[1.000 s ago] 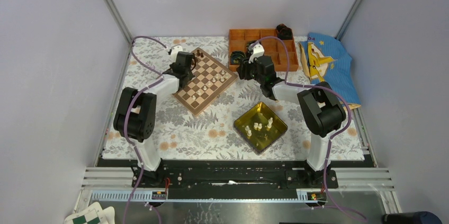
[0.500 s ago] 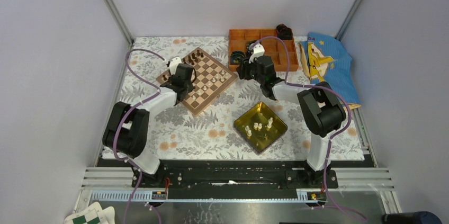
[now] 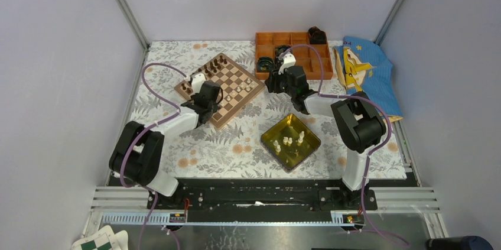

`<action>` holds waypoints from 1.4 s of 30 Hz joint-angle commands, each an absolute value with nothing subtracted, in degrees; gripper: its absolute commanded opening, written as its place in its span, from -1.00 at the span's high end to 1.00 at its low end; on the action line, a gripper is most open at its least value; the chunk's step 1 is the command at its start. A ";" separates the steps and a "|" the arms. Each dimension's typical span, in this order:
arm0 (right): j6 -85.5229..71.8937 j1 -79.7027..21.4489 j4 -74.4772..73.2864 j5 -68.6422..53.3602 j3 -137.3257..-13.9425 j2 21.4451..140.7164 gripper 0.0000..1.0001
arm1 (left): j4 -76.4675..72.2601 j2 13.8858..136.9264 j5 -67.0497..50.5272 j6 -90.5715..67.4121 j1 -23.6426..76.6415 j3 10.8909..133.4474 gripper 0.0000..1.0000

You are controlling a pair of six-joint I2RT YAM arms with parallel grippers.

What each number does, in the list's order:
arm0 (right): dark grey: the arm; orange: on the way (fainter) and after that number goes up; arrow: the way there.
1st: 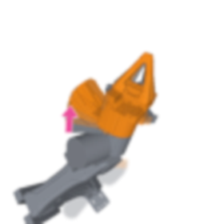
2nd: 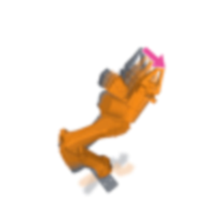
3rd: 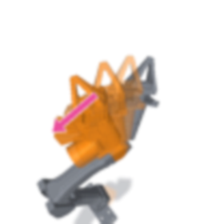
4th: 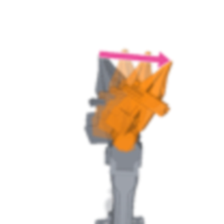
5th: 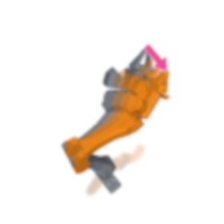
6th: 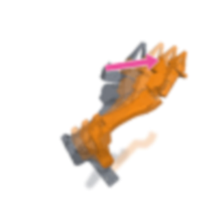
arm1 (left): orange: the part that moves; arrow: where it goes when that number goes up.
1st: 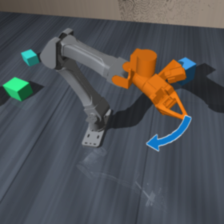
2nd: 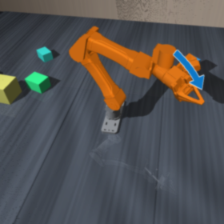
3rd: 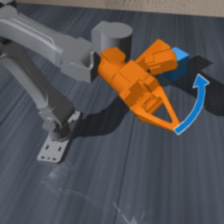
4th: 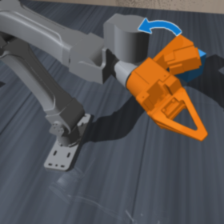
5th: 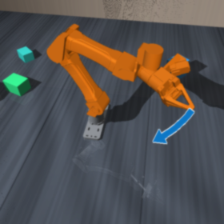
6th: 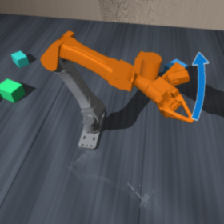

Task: Set up the chess pieces on the board
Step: Place the chess piece on the chessboard.

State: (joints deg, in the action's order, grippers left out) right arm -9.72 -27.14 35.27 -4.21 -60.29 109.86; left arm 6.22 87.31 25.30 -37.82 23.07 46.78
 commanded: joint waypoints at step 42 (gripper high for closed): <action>-10.64 -26.67 38.07 -5.80 -59.66 105.65 -0.06 | 6.79 88.84 31.05 -39.69 25.05 45.04 0.34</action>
State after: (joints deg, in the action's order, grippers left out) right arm -10.37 -27.09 35.46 -5.28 -59.35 109.32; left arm 7.09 88.44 28.60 -39.31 24.73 44.86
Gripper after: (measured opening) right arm 0.525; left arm 0.325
